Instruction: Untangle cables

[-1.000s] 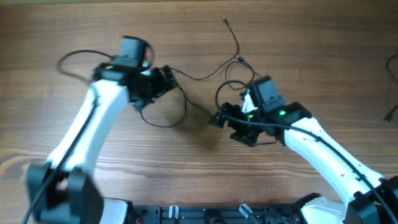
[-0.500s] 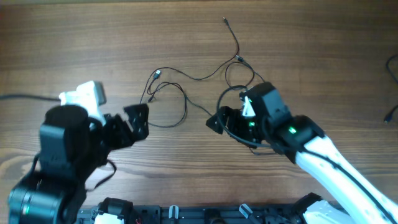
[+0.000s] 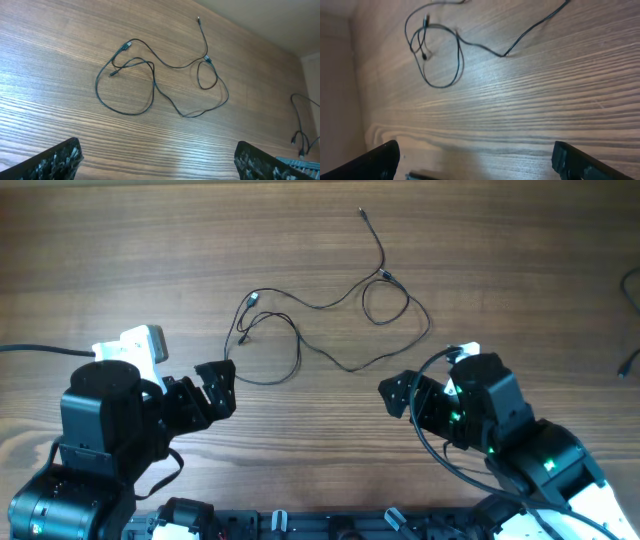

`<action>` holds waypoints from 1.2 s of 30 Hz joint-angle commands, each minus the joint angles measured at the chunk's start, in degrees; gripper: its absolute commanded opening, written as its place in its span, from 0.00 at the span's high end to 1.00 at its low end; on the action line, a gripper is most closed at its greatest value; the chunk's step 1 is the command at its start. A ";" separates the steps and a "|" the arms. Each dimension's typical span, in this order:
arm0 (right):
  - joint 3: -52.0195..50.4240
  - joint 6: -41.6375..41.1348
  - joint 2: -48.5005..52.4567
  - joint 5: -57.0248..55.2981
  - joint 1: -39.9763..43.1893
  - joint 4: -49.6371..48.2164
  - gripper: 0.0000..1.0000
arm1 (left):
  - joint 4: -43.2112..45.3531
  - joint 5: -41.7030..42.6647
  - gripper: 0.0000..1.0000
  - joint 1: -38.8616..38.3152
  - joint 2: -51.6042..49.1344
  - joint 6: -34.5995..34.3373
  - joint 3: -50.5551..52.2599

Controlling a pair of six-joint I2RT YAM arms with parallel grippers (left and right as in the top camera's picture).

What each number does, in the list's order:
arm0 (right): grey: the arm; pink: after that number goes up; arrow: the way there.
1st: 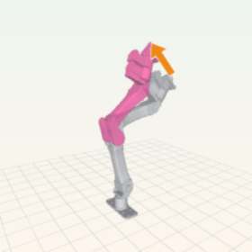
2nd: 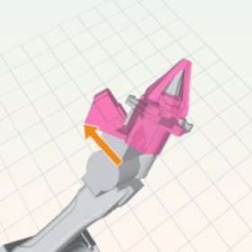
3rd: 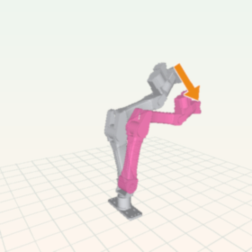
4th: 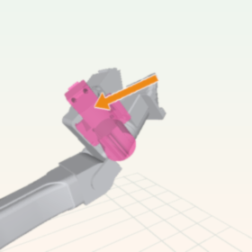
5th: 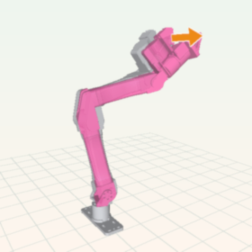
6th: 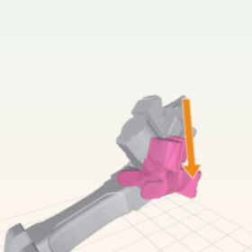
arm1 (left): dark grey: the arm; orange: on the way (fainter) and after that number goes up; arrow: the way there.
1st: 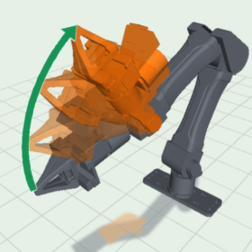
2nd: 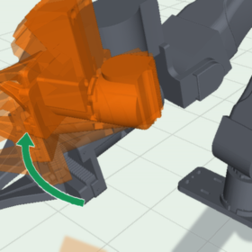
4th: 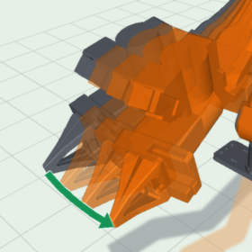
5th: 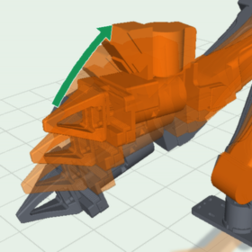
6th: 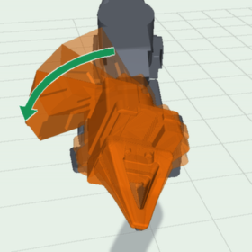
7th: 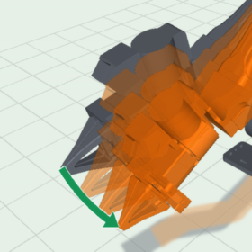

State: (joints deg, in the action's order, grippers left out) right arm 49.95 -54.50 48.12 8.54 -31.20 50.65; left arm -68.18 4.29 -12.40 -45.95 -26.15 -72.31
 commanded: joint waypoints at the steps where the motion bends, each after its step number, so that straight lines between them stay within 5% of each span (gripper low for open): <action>1: -3.76 -4.94 -0.46 -5.60 -0.24 -0.98 0.01 | -0.04 -0.76 0.00 -0.24 -0.13 0.87 0.00; 10: -13.73 -11.52 3.43 1.14 -0.24 -14.14 0.00 | -0.04 -0.76 0.00 -0.24 -0.13 0.87 0.00; 17: -13.73 -23.96 18.25 1.66 -0.24 -23.43 0.00 | -0.04 -0.76 0.00 -0.24 -0.13 0.87 0.00; 36: -13.70 -28.11 37.33 0.26 -0.22 -45.05 0.00 | -0.04 -0.76 0.00 -0.24 -0.13 0.90 0.00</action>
State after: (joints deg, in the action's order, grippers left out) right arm 36.56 -81.28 82.30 10.04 -31.20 7.99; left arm -68.20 4.27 -12.40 -45.95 -26.15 -72.31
